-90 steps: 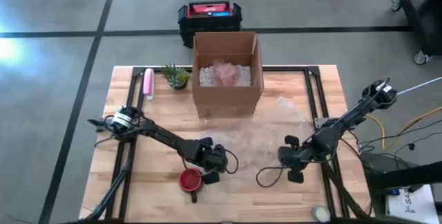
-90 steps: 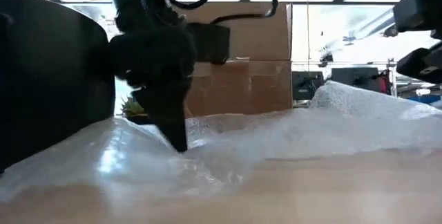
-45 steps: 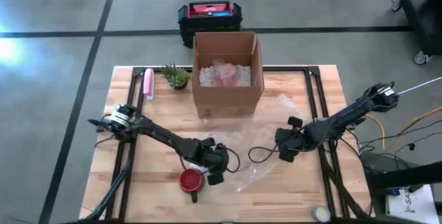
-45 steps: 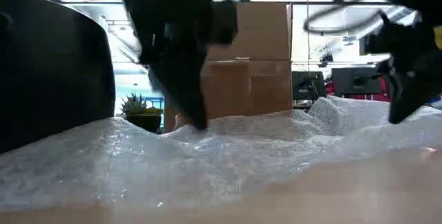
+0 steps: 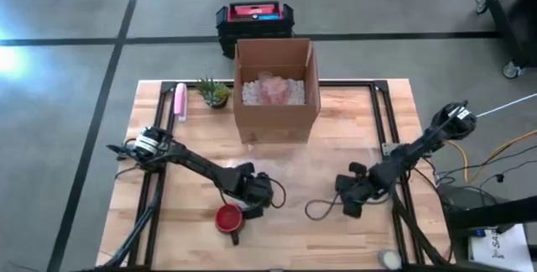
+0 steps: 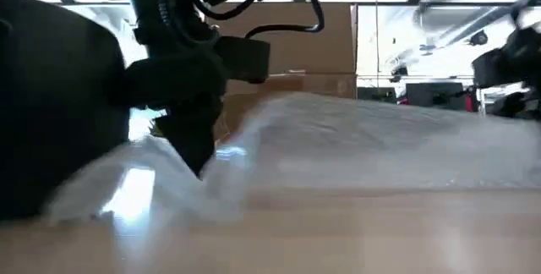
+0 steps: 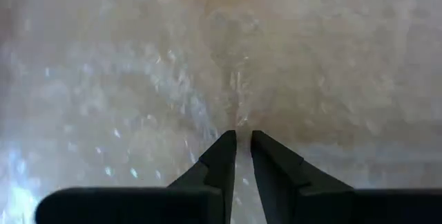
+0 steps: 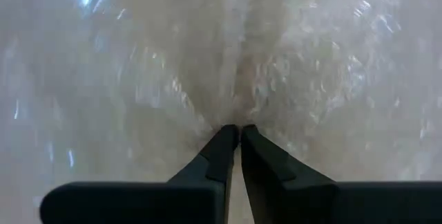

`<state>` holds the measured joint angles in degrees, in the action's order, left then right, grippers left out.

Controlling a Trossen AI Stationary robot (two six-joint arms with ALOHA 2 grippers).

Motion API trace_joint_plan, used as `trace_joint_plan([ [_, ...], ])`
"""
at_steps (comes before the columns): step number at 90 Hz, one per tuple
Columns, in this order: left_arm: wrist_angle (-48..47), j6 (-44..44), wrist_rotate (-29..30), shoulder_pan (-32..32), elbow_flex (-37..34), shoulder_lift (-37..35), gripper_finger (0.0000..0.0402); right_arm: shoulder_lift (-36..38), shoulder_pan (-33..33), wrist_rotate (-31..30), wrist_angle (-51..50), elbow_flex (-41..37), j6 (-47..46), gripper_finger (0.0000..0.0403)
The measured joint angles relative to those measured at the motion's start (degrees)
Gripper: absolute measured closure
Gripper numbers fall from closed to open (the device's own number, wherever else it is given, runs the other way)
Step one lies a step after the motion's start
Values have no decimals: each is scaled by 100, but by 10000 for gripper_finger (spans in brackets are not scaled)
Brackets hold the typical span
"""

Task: Wrap mug
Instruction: Wrap the black mug with the bubble wrap

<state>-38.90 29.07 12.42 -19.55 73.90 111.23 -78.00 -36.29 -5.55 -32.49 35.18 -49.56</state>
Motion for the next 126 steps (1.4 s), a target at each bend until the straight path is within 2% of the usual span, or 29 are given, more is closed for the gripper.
trace_joint_plan([
  [25, 7, 23, -173, 9, 137, -412, 365, 35, -123, -177, -115, 405, 183, 389],
  [34, -2, 199, -330, 12, 141, -623, 353, 42, -121, -218, -148, 486, 329, 389],
  [44, 7, 249, -415, 54, 141, -918, 313, 42, -108, -277, -151, 496, 371, 389],
  [56, -29, 197, -443, 83, 141, -1341, 241, 43, -106, -305, -148, 496, 383, 389],
  [66, -369, 646, -430, 69, 141, -1810, 193, 127, -78, -343, -165, 512, 556, 389],
  [75, -850, 1061, -222, -103, 134, -2170, 170, 182, -23, -351, -129, 656, 676, 389],
  [86, -1385, 1457, -136, -459, 44, -2455, 166, 176, -18, -357, -45, 857, 1007, 389],
  [100, -1807, 1881, -118, -870, 5, -2470, 182, 153, -4, -445, 431, 911, 1468, 389],
  [112, -1818, 1973, -105, -955, -24, -2425, 201, 105, 32, -819, 615, 911, 1466, 389],
  [126, -1846, 2118, -112, -944, -58, -2427, 218, 64, 32, -857, 618, 911, 1317, 389],
])
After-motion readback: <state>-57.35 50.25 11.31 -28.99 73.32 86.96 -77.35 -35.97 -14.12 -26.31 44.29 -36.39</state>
